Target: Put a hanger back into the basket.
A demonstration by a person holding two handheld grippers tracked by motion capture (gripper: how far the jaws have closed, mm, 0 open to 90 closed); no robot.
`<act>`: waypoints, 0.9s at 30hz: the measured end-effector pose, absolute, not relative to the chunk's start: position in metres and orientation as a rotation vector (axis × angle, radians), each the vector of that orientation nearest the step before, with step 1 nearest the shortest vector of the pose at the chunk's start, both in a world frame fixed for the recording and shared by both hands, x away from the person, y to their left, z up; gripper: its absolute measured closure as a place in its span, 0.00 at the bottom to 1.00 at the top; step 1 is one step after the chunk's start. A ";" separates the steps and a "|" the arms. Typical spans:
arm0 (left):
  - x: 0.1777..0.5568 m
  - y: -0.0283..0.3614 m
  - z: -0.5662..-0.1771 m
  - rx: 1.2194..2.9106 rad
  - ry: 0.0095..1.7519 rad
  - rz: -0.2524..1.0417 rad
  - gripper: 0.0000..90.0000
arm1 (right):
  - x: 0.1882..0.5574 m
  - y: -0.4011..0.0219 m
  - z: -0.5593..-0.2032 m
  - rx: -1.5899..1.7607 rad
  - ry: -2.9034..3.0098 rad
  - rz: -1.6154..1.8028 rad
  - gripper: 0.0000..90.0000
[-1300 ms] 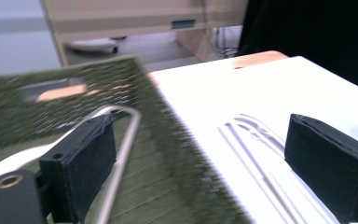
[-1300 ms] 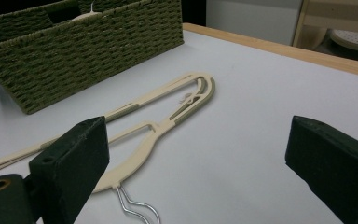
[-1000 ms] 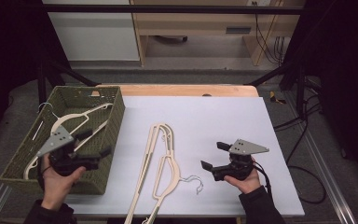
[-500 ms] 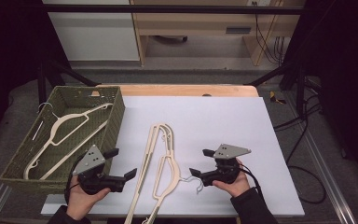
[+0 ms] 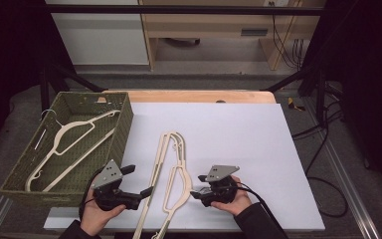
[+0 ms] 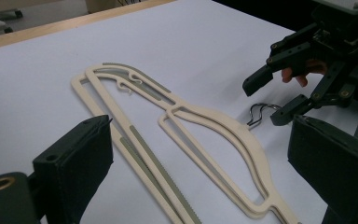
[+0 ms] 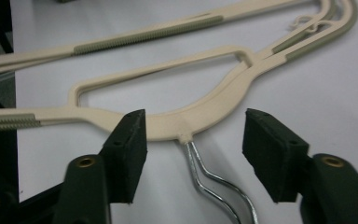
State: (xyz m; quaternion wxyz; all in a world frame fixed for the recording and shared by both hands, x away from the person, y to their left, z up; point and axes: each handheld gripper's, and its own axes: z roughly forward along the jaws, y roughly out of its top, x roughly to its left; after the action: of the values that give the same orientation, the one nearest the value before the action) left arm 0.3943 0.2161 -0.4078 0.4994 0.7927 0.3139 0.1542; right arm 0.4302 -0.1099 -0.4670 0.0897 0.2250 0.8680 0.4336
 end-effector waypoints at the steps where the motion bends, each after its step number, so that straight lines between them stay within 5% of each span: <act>1: 0.394 0.215 -0.408 1.922 0.757 0.370 0.08 | 0.431 -0.109 -0.469 0.661 2.596 1.272 0.54; 13: 0.395 0.208 -0.415 1.955 0.751 0.355 0.08 | 0.436 -0.108 -0.480 0.642 2.673 1.177 0.86; 27: 0.396 0.202 -0.421 1.983 0.754 0.339 0.08 | 0.443 -0.110 -0.482 0.547 2.698 1.195 0.98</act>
State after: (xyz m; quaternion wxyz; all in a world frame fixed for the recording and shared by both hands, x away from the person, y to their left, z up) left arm 0.3965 0.2018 -0.4206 0.4763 0.8117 0.3084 0.1389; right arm 0.4434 -0.1096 -0.4824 0.0702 0.1818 0.8968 0.3972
